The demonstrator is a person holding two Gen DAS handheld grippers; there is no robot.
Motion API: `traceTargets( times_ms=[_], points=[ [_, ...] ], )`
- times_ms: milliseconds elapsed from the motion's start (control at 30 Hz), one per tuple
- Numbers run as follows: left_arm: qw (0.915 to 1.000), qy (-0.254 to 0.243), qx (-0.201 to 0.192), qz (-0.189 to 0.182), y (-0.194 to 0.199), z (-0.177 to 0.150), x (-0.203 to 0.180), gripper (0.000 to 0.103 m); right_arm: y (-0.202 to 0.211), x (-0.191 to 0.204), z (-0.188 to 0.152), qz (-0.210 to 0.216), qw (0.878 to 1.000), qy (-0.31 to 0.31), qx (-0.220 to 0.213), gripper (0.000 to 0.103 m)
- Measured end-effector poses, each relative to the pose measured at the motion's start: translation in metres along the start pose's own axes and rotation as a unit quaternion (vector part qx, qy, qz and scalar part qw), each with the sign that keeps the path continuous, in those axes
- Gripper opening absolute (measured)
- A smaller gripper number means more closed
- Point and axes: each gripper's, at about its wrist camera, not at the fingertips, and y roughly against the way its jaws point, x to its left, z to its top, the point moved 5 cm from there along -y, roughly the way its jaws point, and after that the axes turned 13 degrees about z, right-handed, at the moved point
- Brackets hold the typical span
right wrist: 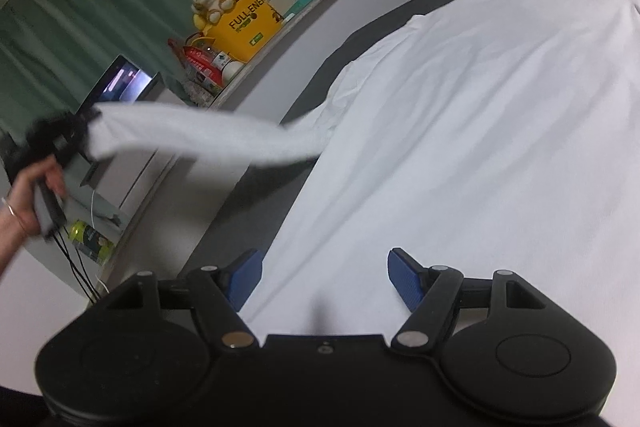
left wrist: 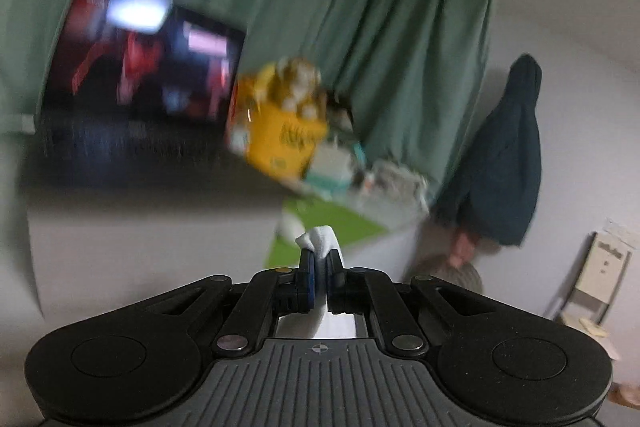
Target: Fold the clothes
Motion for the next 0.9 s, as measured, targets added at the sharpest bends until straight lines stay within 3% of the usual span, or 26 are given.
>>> traceTargets(
  times_ms=[100,200,333,400,500,567,633,700,767,833,900],
  points=[
    [0.9972,-0.036,-0.038,0.053,-0.003,0.025,0.011,0.005,-0.002,0.0,-0.003,-0.001,1.0,-0.003,0.006,0.07],
    [0.9887,-0.084,-0.068,0.104,-0.011,0.045,0.026,0.005,-0.004,0.002,-0.004,-0.001,1.0,0.003,0.012,0.07],
    [0.9888,-0.069,-0.062,0.117,-0.03,0.05,0.035,0.005,-0.006,0.005,-0.007,-0.001,1.0,0.011,0.019,0.07],
    [0.9911,-0.063,-0.048,0.107,-0.034,0.045,0.031,0.005,-0.007,0.006,-0.008,-0.001,1.0,0.015,0.023,0.07],
    [0.9952,-0.069,-0.036,0.06,-0.029,0.031,0.015,0.005,0.003,0.004,0.004,0.002,1.0,0.004,0.005,0.07],
    [0.995,-0.093,-0.037,0.007,-0.012,0.022,-0.01,0.005,0.012,0.001,0.014,0.005,1.0,-0.006,-0.01,0.07],
    [0.9884,-0.132,-0.041,-0.063,0.011,0.013,-0.044,0.005,0.021,-0.001,0.024,0.008,0.999,-0.016,-0.026,0.07],
    [0.9734,-0.173,-0.041,-0.145,0.043,-0.003,-0.084,0.005,0.03,-0.004,0.034,0.011,0.999,-0.026,-0.042,0.07],
    [0.948,-0.208,-0.03,-0.239,0.084,-0.029,-0.123,0.005,0.039,-0.006,0.044,0.014,0.998,-0.037,-0.058,0.07],
    [0.9137,-0.239,-0.001,-0.329,0.129,-0.066,-0.159,0.005,0.047,-0.008,0.054,0.017,0.996,-0.047,-0.073,0.073],
    [0.8722,-0.28,0.04,-0.399,0.17,-0.114,-0.186,0.005,0.056,-0.011,0.063,0.02,0.994,-0.057,-0.089,0.076]
  ],
)
